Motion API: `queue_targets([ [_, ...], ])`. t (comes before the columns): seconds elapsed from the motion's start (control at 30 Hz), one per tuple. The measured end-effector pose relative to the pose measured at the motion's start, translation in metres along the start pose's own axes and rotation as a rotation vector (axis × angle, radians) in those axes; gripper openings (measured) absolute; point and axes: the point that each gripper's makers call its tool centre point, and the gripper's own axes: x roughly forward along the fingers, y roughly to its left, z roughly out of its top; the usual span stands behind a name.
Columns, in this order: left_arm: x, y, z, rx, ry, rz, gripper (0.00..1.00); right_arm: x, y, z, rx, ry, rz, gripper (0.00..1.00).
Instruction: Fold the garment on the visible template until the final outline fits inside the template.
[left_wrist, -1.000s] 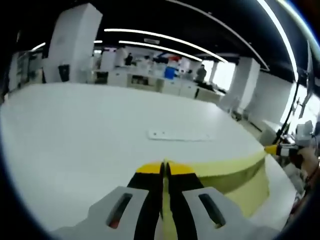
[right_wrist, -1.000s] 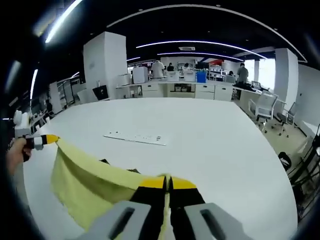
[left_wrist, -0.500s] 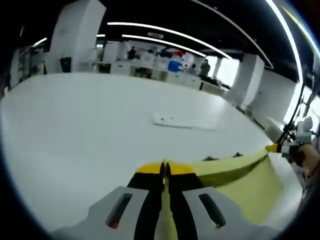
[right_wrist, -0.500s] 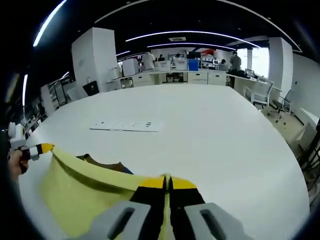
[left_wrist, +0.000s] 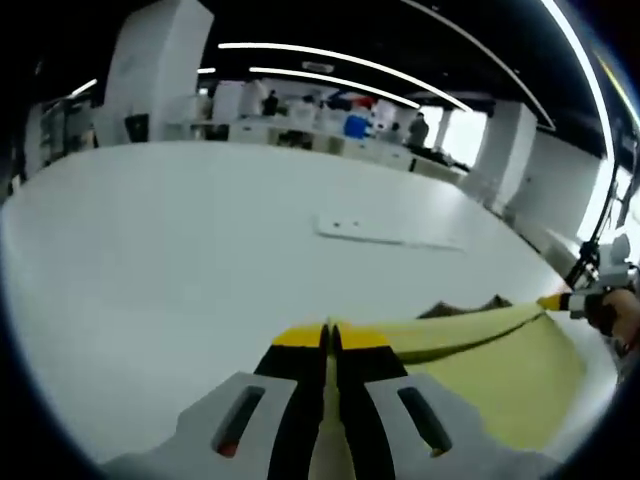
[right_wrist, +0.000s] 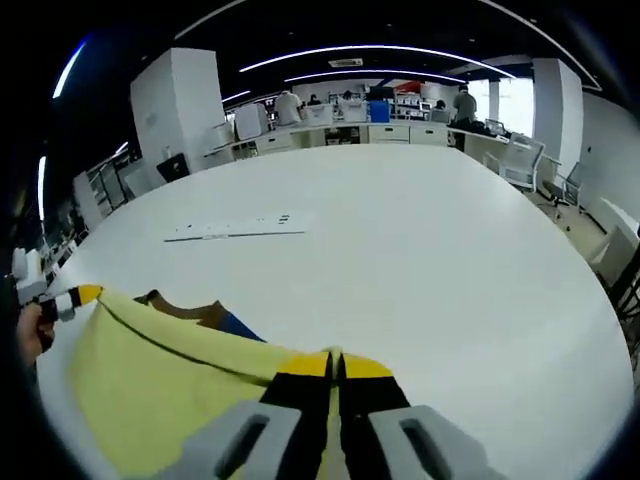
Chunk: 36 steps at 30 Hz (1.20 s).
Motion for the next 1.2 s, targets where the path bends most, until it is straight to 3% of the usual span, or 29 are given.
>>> queue_targets([
  [0.23,0.001,0.001,-0.006,0.025,0.008,-0.002,0.00,0.007,-0.001,-0.006,-0.011,0.019,0.020,0.00],
  [0.4,0.001,-0.003,-0.005,0.084,0.006,-0.055,0.03,0.007,0.002,-0.005,-0.001,0.022,0.040,0.01],
  [0.5,0.000,-0.007,0.003,0.153,-0.020,-0.105,0.17,0.001,0.003,-0.004,-0.038,0.020,0.058,0.12],
  [0.63,-0.011,-0.012,0.008,0.290,-0.033,-0.189,0.23,-0.006,0.010,-0.001,-0.129,0.012,0.124,0.25],
  [0.73,-0.022,-0.017,0.007,0.360,-0.023,-0.247,0.25,-0.015,0.016,-0.003,-0.202,0.013,0.149,0.26],
  [0.8,-0.022,-0.013,0.002,0.451,0.005,-0.251,0.27,-0.008,0.013,-0.001,-0.282,0.011,0.148,0.26],
  [0.9,-0.024,-0.019,-0.007,0.492,0.030,-0.281,0.29,-0.005,0.010,-0.006,-0.354,0.019,0.140,0.25],
  [1.03,-0.015,-0.016,-0.020,0.664,0.084,-0.262,0.25,0.002,0.008,-0.010,-0.388,0.002,0.140,0.25],
  [1.2,-0.005,-0.015,-0.024,0.596,0.083,-0.268,0.22,0.009,0.008,-0.002,-0.301,-0.040,0.154,0.23],
])
